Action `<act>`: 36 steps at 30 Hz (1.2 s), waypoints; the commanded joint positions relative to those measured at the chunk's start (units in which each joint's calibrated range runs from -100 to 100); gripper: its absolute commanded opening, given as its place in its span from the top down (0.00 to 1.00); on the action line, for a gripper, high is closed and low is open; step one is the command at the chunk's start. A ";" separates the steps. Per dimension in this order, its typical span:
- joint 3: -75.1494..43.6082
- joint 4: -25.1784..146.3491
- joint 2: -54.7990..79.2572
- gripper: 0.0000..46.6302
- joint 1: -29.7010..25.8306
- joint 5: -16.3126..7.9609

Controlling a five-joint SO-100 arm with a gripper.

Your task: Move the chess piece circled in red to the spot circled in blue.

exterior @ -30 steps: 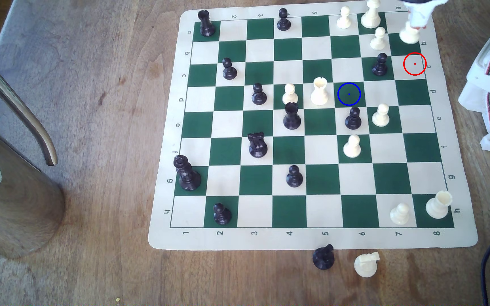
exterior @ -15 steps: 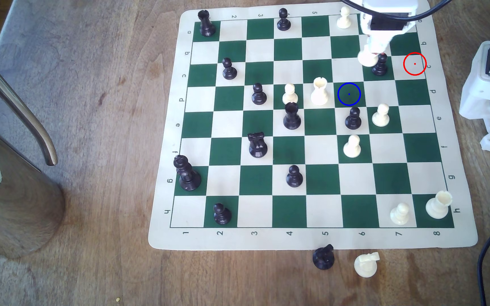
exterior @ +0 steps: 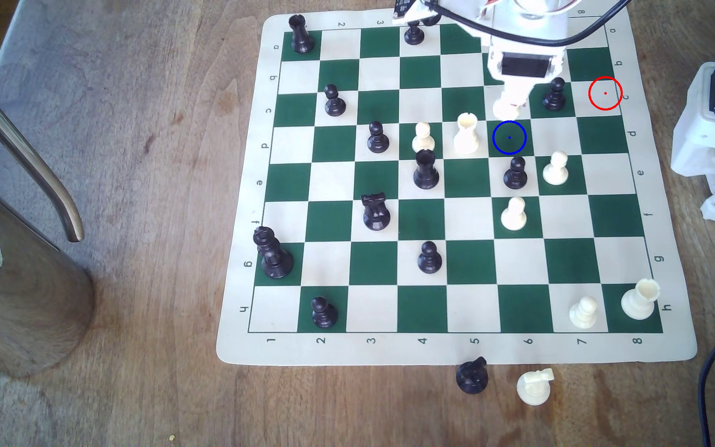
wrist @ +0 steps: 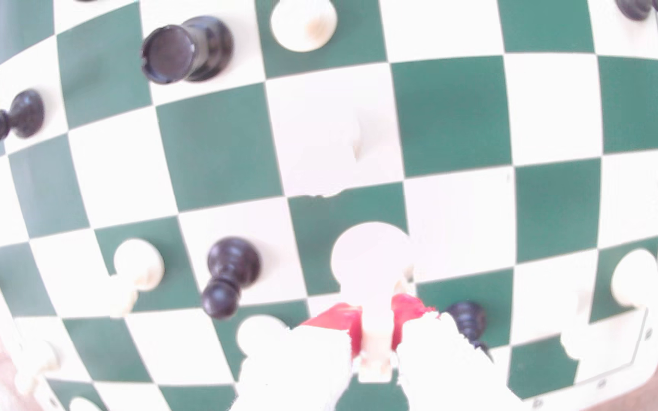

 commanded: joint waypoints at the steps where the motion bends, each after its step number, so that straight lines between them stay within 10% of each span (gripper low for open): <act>1: -0.22 -1.96 2.39 0.99 -0.04 -0.59; 36: 3.58 -6.95 6.89 0.99 -0.75 -0.63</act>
